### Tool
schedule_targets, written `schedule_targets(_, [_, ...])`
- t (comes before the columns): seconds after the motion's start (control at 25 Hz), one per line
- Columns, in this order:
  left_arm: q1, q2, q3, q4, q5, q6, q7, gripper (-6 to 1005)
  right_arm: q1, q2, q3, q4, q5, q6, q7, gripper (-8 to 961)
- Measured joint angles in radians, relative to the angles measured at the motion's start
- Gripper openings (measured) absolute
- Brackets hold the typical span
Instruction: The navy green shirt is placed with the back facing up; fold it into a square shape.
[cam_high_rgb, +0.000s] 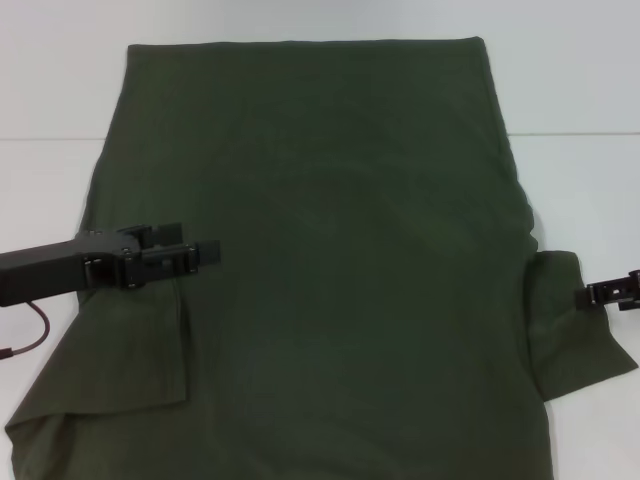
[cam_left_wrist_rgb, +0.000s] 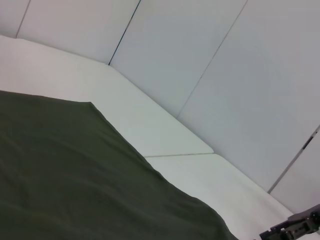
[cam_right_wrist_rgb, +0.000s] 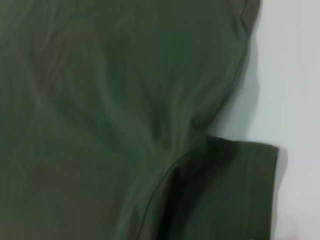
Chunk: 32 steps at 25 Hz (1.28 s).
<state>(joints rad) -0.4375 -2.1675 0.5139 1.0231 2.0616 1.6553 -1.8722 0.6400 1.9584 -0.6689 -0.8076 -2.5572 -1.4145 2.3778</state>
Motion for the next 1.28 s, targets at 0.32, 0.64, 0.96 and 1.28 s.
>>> schedule_targets(0.32, [0.000,0.000,-0.007,0.000,0.000,0.000,-0.004,887,0.009,0.013,-0.069,0.016,-0.001,0.035,-0.002,856])
schedule_targets(0.64, [0.000,0.000,-0.011,0.000,0.000,-0.002,-0.007,888,0.011,0.019,-0.077,0.019,-0.002,0.037,0.001,856])
schedule_targets(0.96, [0.000,0.000,-0.011,0.000,-0.011,-0.005,-0.007,888,0.014,0.017,-0.048,0.017,0.008,-0.015,0.011,855])
schedule_targets(1.28, [0.000,0.000,-0.011,-0.001,-0.022,-0.006,-0.007,887,0.017,0.022,-0.037,0.038,0.009,0.023,0.019,856])
